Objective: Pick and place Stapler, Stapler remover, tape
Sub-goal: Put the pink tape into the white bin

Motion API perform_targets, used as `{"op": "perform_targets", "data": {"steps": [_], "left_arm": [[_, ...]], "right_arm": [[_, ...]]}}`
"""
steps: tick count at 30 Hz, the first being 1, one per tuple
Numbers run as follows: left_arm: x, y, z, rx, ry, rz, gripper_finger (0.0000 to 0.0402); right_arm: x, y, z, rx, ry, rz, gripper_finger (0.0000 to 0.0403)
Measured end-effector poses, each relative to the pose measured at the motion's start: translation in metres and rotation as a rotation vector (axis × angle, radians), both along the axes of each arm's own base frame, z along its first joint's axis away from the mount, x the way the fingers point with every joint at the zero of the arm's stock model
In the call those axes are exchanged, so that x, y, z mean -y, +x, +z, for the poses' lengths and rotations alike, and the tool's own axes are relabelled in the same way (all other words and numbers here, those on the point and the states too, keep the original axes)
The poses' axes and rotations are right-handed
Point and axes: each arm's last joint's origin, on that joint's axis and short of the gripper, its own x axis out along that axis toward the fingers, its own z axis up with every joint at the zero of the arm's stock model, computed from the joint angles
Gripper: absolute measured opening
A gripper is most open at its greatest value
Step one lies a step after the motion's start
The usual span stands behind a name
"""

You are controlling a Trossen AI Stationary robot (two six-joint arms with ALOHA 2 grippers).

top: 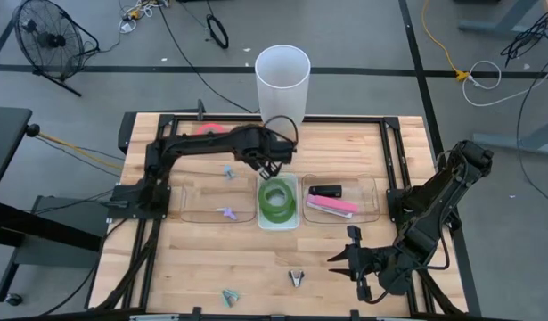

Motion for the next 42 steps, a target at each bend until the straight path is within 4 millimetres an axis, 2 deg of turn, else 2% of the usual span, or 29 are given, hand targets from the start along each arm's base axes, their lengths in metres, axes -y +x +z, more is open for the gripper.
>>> {"op": "perform_targets", "data": {"steps": [6, 12, 19, 22, 27, 38, 42], "left_arm": [[-0.029, -0.009, 0.003, -0.015, 0.005, 0.076, 0.0153], [-0.069, -0.021, 0.003, -0.025, 0.006, 0.167, 0.0153], [-0.102, -0.034, 0.002, -0.036, -0.087, 0.195, 0.0153], [-0.094, -0.030, 0.001, -0.017, -0.179, 0.158, 0.0147], [-0.059, -0.017, 0.000, -0.034, -0.210, 0.024, 0.0129], [-0.035, -0.012, 0.003, -0.027, -0.228, -0.038, 0.0115], [-0.029, -0.023, 0.006, -0.034, -0.227, -0.046, 0.0115]], "right_arm": [[-0.002, -0.001, 0.000, -0.022, 0.030, 0.020, 0.0107], [-0.005, -0.006, -0.003, -0.045, 0.061, 0.015, 0.0107], [-0.013, -0.009, -0.011, -0.070, 0.034, 0.032, 0.0107], [-0.012, -0.009, -0.011, -0.064, 0.010, 0.038, 0.0107], [-0.010, -0.008, -0.011, -0.018, -0.086, 0.013, 0.0107], [-0.008, -0.009, -0.013, -0.025, -0.113, -0.002, 0.0107], [-0.007, -0.010, -0.014, -0.040, -0.125, 0.000, 0.0107]]}}
